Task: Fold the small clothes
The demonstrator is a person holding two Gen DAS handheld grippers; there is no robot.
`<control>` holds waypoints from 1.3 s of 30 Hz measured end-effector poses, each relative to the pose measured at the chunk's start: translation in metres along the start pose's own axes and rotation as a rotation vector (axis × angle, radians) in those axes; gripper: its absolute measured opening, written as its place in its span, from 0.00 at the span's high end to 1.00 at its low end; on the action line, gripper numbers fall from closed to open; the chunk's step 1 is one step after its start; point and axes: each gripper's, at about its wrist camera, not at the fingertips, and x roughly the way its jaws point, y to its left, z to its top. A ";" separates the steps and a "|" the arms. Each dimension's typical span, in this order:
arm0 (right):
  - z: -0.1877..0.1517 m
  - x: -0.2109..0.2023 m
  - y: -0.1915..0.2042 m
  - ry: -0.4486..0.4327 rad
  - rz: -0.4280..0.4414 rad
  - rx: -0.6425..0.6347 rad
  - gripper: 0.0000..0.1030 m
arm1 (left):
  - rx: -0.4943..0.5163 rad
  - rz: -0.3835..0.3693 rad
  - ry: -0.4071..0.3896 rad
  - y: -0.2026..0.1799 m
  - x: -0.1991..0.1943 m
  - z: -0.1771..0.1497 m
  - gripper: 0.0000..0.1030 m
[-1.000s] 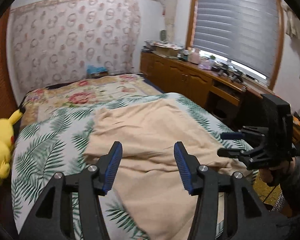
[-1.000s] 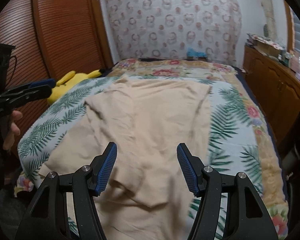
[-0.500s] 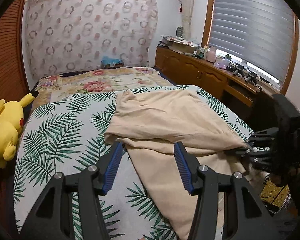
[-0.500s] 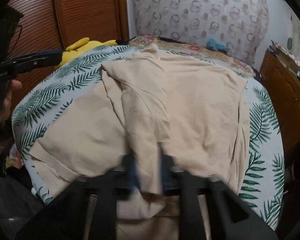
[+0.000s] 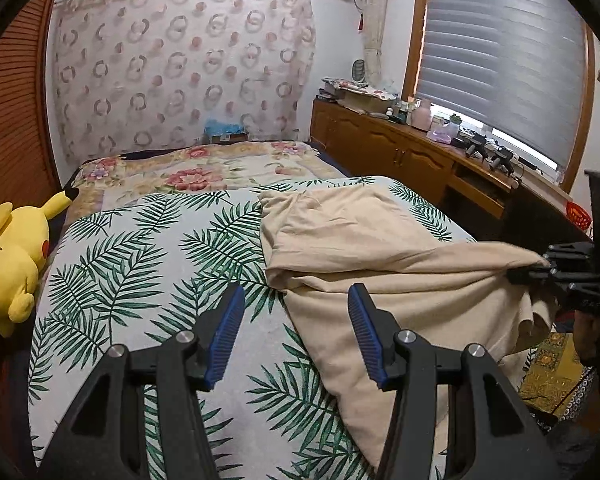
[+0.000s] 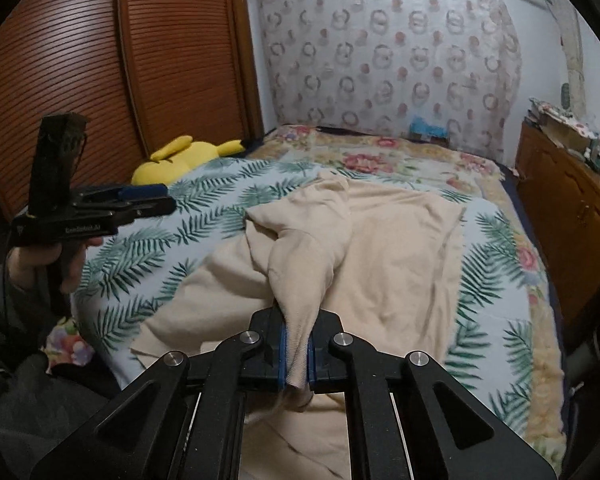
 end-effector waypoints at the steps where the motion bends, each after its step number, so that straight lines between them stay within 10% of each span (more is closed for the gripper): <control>1: -0.004 0.001 -0.003 0.016 -0.015 0.003 0.96 | 0.001 0.000 0.001 -0.001 0.001 0.000 0.49; 11: -0.040 0.017 -0.025 0.132 -0.048 0.052 0.90 | 0.000 0.002 0.001 -0.002 0.002 0.000 0.49; 25: 0.015 -0.005 -0.017 0.024 -0.083 -0.036 0.53 | -0.032 0.036 -0.033 0.010 0.001 -0.005 0.49; 39: 0.079 0.131 0.024 0.151 0.008 -0.186 0.50 | -0.075 0.066 -0.041 0.027 -0.002 -0.014 0.49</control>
